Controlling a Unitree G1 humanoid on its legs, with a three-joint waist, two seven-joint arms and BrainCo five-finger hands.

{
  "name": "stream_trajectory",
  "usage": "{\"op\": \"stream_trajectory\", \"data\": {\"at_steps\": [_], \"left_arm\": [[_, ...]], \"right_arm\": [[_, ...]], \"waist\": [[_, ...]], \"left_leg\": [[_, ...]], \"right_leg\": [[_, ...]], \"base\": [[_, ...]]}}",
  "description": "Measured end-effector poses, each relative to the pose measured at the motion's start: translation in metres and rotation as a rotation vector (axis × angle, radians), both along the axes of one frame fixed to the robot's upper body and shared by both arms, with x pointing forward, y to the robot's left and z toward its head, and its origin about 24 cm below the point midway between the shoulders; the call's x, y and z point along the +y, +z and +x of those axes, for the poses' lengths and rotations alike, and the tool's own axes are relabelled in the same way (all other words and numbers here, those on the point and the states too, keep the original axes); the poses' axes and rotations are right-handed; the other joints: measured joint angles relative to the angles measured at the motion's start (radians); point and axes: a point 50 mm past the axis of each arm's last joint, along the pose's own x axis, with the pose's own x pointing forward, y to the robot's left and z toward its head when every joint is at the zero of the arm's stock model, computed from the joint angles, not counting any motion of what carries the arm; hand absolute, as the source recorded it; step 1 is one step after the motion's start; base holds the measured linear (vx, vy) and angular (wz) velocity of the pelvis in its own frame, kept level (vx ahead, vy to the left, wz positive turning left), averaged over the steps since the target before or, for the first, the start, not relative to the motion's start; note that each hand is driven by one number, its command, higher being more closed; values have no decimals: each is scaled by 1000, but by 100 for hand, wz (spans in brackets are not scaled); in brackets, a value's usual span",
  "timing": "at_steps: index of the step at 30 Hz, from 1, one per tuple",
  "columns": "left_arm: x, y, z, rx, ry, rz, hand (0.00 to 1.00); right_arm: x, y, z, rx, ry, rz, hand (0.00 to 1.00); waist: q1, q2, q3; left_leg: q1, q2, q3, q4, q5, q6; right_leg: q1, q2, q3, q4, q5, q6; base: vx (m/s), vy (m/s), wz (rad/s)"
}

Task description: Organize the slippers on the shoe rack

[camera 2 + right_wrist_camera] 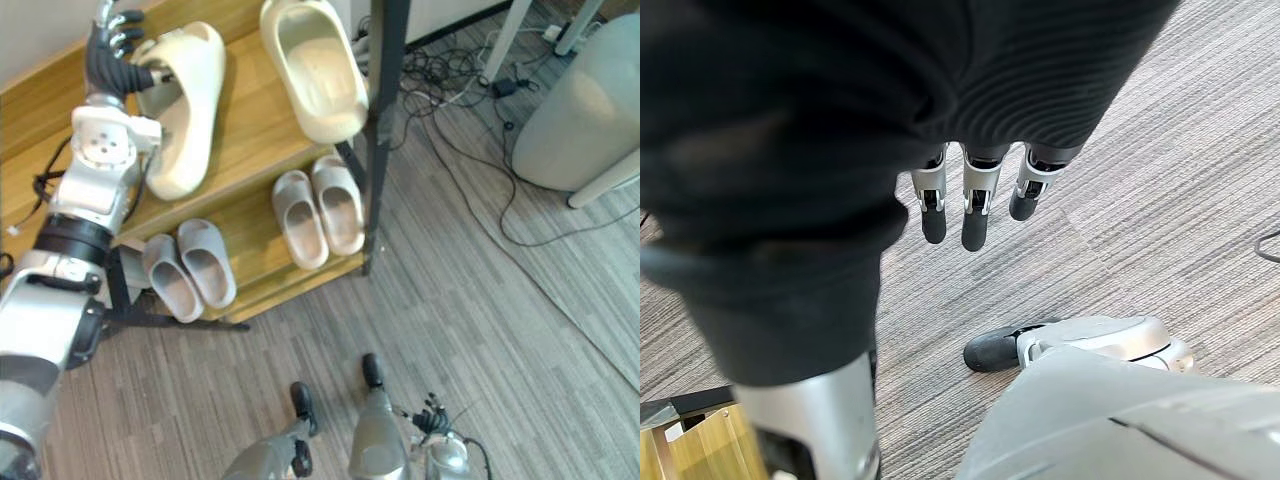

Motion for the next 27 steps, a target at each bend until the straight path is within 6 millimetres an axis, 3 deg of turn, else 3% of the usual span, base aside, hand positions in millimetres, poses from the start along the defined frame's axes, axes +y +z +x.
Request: {"op": "stream_trajectory", "data": {"at_steps": [11,18,22,27], "left_arm": [[-14,6,-6,-57,-66,-12,0],[-24,-1,-14,-90,-121,-44,0],[-26,-20,-22,-97,-170,-112,0],[-22,-62,-35,-37,-210,-200,0]], "right_arm": [[0,-1,-1,5,1,-3,0],[1,-2,-2,12,7,-3,0],[0,-3,-4,24,5,-3,0],[-2,-6,-10,58,-1,-5,0]], "waist": [[7,0,9],[11,0,9],[15,1,9],[39,1,8]], "left_leg": [[12,-1,-29,0,5,7],[16,-3,-53,10,6,7],[21,-4,-66,15,7,8],[42,0,-67,11,9,9]], "right_leg": [[26,-8,-28,0,-1,1],[46,-12,-53,0,-4,4],[60,-13,-69,0,-4,4],[79,-9,-73,0,-6,0]], "base": [[-3,-1,7],[2,3,11],[-13,7,9],[-3,1,1]]}}
